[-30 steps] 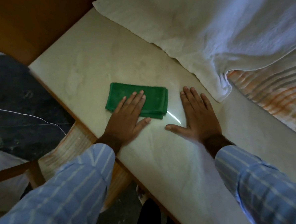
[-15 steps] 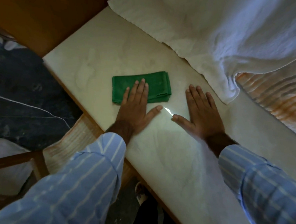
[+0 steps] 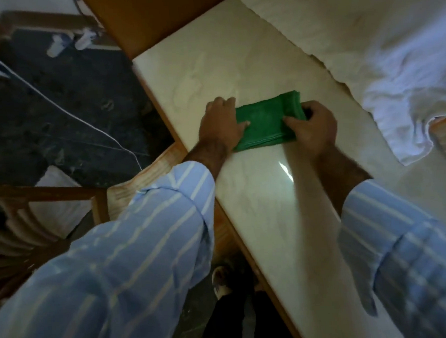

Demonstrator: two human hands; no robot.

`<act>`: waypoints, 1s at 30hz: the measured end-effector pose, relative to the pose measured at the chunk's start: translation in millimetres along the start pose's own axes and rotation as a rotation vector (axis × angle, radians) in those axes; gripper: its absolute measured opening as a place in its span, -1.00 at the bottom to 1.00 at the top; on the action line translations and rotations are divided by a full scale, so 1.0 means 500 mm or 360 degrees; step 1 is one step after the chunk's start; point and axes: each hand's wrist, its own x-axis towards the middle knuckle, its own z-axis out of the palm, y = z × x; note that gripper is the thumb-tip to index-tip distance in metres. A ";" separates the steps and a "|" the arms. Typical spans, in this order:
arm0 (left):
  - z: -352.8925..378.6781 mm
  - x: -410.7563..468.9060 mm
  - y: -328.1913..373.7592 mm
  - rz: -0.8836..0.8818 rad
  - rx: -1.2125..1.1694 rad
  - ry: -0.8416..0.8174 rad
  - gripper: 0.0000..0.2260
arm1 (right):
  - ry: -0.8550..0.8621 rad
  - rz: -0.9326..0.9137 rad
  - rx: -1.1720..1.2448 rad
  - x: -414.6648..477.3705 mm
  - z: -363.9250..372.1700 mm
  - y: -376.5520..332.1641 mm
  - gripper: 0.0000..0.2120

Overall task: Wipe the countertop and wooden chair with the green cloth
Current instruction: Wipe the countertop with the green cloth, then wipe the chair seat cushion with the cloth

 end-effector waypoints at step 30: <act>0.212 -0.497 -0.705 -0.1444 -0.2036 0.0173 -0.82 | -0.1116 0.0543 0.0065 -0.352 0.617 -0.012 -0.81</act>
